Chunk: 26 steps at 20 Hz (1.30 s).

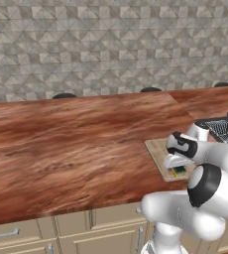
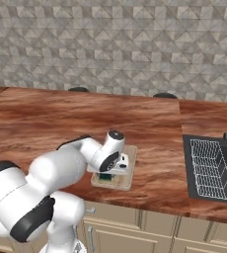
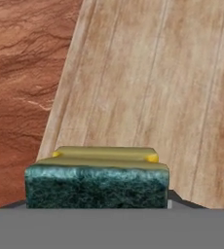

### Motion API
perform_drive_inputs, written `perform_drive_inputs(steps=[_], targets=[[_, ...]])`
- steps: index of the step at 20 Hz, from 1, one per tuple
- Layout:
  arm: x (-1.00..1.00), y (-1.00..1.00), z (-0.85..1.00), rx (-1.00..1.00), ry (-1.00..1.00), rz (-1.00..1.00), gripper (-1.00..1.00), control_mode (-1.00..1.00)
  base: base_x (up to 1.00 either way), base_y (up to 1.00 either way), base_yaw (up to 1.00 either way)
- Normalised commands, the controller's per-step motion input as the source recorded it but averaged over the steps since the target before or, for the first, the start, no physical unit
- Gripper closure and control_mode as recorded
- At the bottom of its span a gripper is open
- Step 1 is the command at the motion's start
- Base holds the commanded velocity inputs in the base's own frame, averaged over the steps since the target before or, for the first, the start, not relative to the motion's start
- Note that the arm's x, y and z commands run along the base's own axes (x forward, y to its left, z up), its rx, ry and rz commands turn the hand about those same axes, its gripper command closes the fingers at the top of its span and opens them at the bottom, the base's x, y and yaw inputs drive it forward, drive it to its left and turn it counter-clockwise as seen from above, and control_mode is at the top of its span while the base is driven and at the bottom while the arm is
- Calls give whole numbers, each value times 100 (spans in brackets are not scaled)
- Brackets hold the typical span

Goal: Pick up the sponge from the counter and clean the cutting board by briefly scrubbing or pressing down on the cutting board. Once finished, release the sponge.

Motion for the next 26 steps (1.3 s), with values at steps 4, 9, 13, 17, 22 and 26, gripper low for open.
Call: perform_drive_inputs(steps=[4,9,13,17,22,26], targets=[[-18,0,-1,3,0,-1,100,-100,0,0,0],[4,18,-11,1,0,0,100,-100,0,0,0],[0,20,-48,0,0,0,100,-100,0,0,0],[17,0,-32,0,0,0,100,-100,0,0,0],[23,0,0,0,0,0,100,-100,0,0,0],[29,0,0,0,0,0,100,-100,0,0,0]])
